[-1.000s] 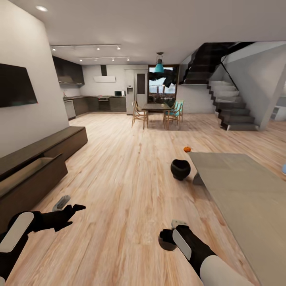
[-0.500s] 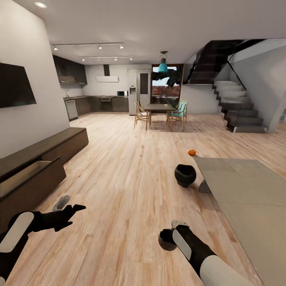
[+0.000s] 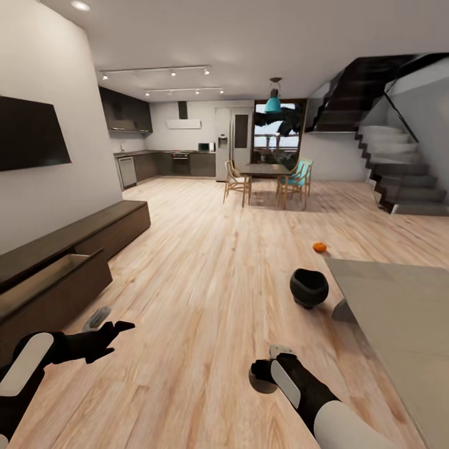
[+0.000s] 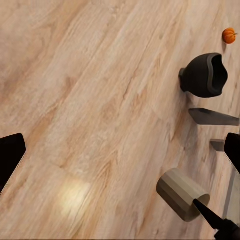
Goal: Place each of the two pumpkins and all three candles from the living room inside a cabinet in the living room (use any cabinet), then make sure every cabinet is closed, and position the cauldron so it is next to a table in the living room.
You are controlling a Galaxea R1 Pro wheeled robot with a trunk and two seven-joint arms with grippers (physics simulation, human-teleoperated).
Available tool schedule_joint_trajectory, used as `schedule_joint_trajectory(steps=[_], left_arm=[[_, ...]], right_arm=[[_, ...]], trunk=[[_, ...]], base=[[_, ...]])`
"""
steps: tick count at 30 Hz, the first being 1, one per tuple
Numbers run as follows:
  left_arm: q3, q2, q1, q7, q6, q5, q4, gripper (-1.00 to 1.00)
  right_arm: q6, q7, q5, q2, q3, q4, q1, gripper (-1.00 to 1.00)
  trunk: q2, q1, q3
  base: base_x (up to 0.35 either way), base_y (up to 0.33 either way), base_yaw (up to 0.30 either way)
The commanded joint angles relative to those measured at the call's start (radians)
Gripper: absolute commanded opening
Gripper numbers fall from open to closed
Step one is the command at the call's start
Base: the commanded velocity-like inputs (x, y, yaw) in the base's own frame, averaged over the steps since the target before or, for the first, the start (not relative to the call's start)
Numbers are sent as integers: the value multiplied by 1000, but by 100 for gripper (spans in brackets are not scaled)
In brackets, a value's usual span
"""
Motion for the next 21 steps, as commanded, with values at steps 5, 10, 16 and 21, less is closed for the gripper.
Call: schedule_joint_trajectory(steps=[5, 10, 16, 21], left_arm=[[1, 0, -1, 11, 3, 10, -1, 100], [1, 0, -1, 11, 3, 10, 0, 100], [1, 0, -1, 11, 3, 10, 0, 100], [1, 0, -1, 11, 3, 10, 0, 100]], right_arm=[[2, -9, -10, -1, 6, -2, -1, -100], [0, -9, -10, -1, 7, -2, -1, -100], [0, -9, -10, -2, 6, -2, -1, -100], [1, -9, -10, 0, 8, -2, -1, -100]], trunk=[[0, 0, -1], [0, 0, -1], [0, 0, -1], [0, 0, -1]], base=[[335, -38, 270], [330, -92, 264], [339, -11, 64], [341, -1, 163]])
